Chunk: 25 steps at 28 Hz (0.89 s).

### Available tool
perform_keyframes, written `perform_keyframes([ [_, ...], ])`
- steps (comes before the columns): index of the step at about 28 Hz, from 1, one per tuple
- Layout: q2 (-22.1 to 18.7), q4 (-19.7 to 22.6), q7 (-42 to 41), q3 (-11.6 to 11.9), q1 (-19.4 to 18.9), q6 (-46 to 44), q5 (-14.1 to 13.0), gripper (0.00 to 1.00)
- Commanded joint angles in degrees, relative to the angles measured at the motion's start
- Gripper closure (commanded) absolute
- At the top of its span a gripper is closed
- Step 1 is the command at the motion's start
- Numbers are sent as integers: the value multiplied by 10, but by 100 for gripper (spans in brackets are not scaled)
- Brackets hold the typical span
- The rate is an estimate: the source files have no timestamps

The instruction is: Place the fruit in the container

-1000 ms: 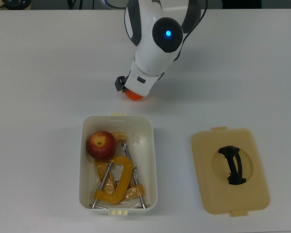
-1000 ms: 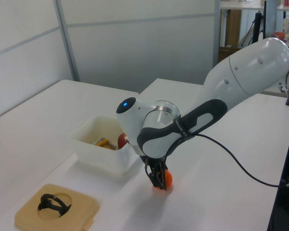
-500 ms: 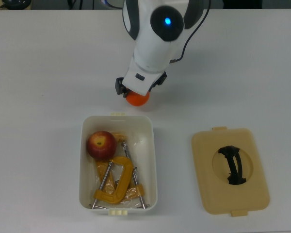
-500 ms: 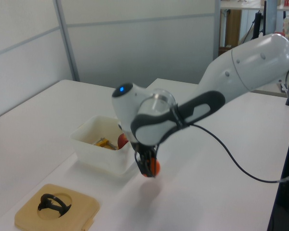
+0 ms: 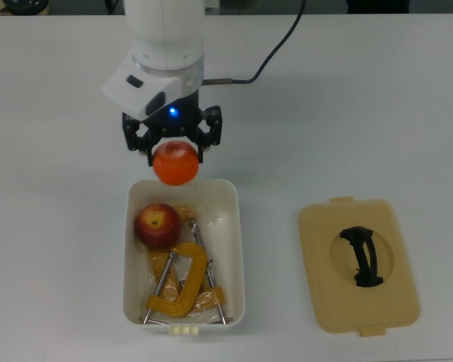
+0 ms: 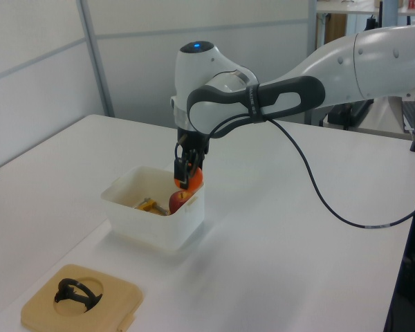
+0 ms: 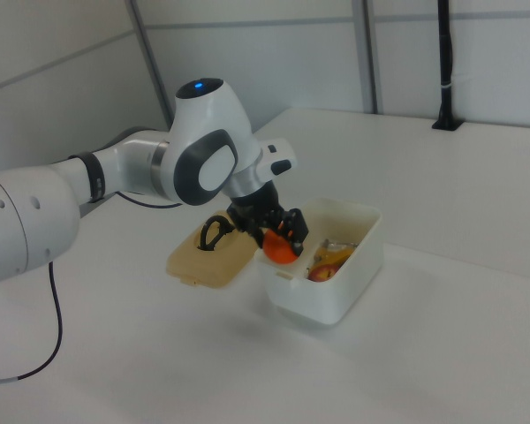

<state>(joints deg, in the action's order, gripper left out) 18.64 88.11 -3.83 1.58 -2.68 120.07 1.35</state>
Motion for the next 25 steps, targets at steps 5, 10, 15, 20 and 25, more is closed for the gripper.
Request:
perform_keyframes([
  [5, 27, -4, 45, 6, -1, 94, -1, 0],
  [10, 24, -4, 47, 6, 1, 85, 2, 0],
  [15, -6, 12, 44, 10, 3, 27, 5, 0],
  [20, -22, 7, 22, 21, 17, -71, 16, 0],
  [25, -34, 7, -14, 21, 37, -126, 17, 0],
])
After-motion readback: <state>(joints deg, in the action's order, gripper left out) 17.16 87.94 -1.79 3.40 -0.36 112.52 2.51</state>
